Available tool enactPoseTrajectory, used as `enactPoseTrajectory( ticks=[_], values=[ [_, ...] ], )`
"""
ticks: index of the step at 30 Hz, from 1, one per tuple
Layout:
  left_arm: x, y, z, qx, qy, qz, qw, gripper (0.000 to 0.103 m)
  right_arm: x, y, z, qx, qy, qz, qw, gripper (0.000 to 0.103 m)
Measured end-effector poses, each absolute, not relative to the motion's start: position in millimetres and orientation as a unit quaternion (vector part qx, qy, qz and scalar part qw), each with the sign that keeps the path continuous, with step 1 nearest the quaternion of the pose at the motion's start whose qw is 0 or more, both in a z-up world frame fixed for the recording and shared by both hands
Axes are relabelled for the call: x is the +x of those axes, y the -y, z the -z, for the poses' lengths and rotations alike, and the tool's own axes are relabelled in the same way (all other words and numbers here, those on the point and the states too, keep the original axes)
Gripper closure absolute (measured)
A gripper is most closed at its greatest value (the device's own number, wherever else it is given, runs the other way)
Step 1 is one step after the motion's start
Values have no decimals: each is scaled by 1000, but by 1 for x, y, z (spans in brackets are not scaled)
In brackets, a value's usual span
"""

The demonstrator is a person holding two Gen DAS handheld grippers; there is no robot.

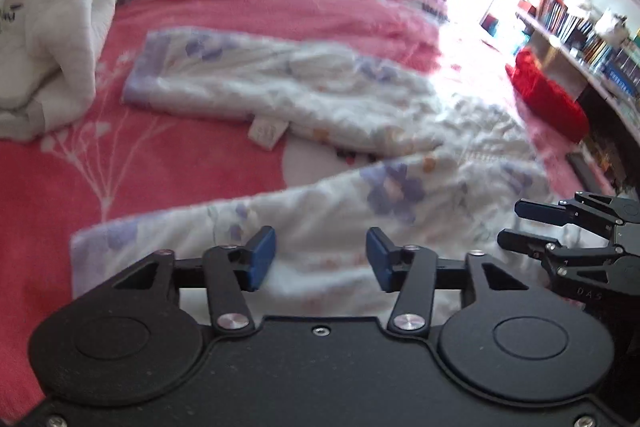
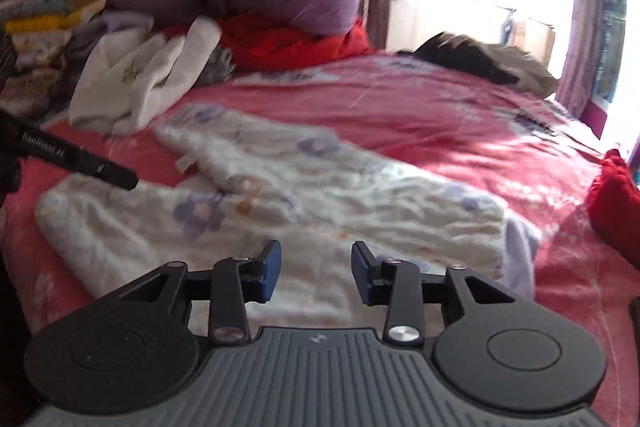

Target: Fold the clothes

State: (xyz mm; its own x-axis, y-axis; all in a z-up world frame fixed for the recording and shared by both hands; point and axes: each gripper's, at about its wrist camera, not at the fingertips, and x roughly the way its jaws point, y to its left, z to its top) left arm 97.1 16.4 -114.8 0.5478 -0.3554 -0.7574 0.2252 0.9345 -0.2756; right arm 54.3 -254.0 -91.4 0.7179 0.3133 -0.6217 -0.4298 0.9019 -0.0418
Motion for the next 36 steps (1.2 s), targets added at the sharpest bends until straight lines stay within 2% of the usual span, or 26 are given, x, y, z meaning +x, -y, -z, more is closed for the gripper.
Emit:
enactPoseTrajectory(
  ticks=[2, 4, 6, 8, 16, 21, 28, 36],
  values=[
    [93, -11, 119, -51, -444, 165, 879, 50, 56, 244, 118, -115, -377, -215, 894, 59],
    [88, -9, 112, -43, -438, 171, 881, 48, 47, 242, 124, -128, -373, -221, 892, 58],
    [82, -10, 106, -44, -431, 178, 884, 47, 43, 250, 109, -105, -365, -227, 897, 63],
    [72, -11, 99, -27, -420, 182, 889, 47, 35, 260, 94, -91, -336, -218, 912, 63],
    [26, -13, 74, 180, -362, 190, 895, 45, 19, 302, 34, -154, -263, -162, 939, 56],
    [3, -20, 79, 318, -347, 184, 863, 43, 6, 316, 11, -241, -263, -173, 918, 50],
    [-12, -29, 98, 385, -361, 190, 828, 43, -14, 307, 48, -394, -324, -226, 830, 48],
    [-12, -31, 113, 434, -369, 197, 798, 43, -5, 304, 78, -394, -365, -234, 810, 49]
  ],
)
